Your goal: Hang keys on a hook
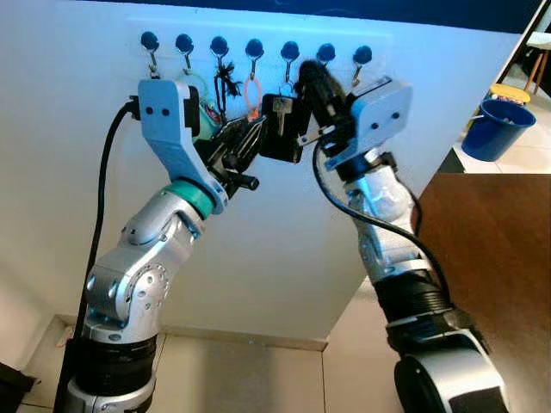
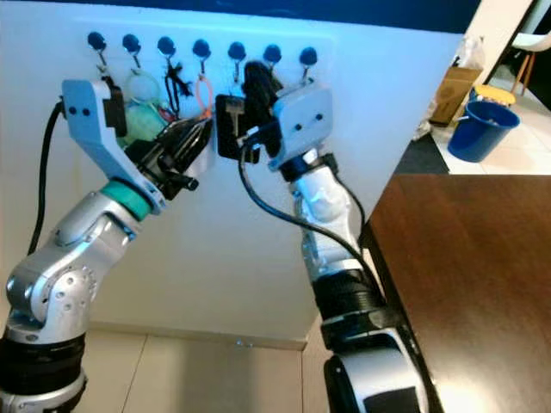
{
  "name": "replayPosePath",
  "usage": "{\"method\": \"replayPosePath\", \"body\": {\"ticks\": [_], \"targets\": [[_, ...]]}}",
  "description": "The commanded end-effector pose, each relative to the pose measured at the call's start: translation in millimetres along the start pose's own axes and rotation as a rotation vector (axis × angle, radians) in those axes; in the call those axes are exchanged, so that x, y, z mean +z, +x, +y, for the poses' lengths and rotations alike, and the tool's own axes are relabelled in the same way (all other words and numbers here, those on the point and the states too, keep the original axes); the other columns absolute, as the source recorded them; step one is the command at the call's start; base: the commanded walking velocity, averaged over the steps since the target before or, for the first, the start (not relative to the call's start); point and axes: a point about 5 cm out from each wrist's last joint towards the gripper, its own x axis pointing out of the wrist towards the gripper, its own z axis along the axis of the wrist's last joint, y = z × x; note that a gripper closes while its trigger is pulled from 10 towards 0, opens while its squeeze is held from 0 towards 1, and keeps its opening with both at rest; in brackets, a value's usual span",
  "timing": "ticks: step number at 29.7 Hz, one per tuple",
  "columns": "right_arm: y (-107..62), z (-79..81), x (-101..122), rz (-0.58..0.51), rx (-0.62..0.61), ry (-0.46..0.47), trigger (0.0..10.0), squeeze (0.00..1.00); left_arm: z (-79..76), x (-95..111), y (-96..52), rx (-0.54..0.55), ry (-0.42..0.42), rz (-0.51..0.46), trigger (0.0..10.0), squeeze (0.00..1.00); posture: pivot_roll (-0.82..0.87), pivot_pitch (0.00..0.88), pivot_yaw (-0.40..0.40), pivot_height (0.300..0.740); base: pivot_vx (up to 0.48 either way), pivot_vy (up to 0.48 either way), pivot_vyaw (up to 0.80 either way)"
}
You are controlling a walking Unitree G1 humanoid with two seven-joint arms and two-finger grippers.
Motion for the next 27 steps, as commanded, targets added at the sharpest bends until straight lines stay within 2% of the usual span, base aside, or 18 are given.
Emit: {"method": "replayPosePath", "body": {"ticks": [1,2,5,10,20,27], "targets": [[2.2,-4.9,4.8,-0.024,-0.022,-0.034,10.0,0.0,-1.8,-0.5,-0.1,-0.012,-0.007,0.006,10.0,0.0,0.1,0.12,0.074,0.74,0.0,0.0,0.0],[2.2,-4.9,4.8,-0.024,-0.022,-0.034,10.0,0.0,-1.8,-0.5,-0.1,-0.012,-0.007,0.006,10.0,0.0,0.1,0.12,0.074,0.74,0.0,0.0,0.0],[2.3,-8.9,3.8,-0.011,-0.037,-0.124,10.0,0.0,-2.1,-0.3,0.0,-0.014,-0.007,0.006,10.0,0.0,0.1,0.125,0.075,0.74,0.0,0.0,0.0],[1.5,-12.1,3.9,-0.008,-0.05,-0.152,10.0,0.0,-2.1,0.3,0.1,-0.015,-0.007,0.006,10.0,0.0,0.1,0.127,0.076,0.74,0.0,0.0,0.0],[-1.3,-19.3,1.5,0.013,-0.085,-0.149,10.0,0.0,-3.7,0.4,0.7,-0.022,-0.012,0.005,10.0,0.0,0.1,0.128,0.078,0.74,0.0,0.0,0.0],[-3.4,-14.5,-7.4,0.056,-0.065,-0.097,10.0,0.0,-3.3,0.5,1.0,-0.019,-0.01,0.006,10.0,0.0,0.1,0.129,0.077,0.74,0.0,0.0,0.0]]}}
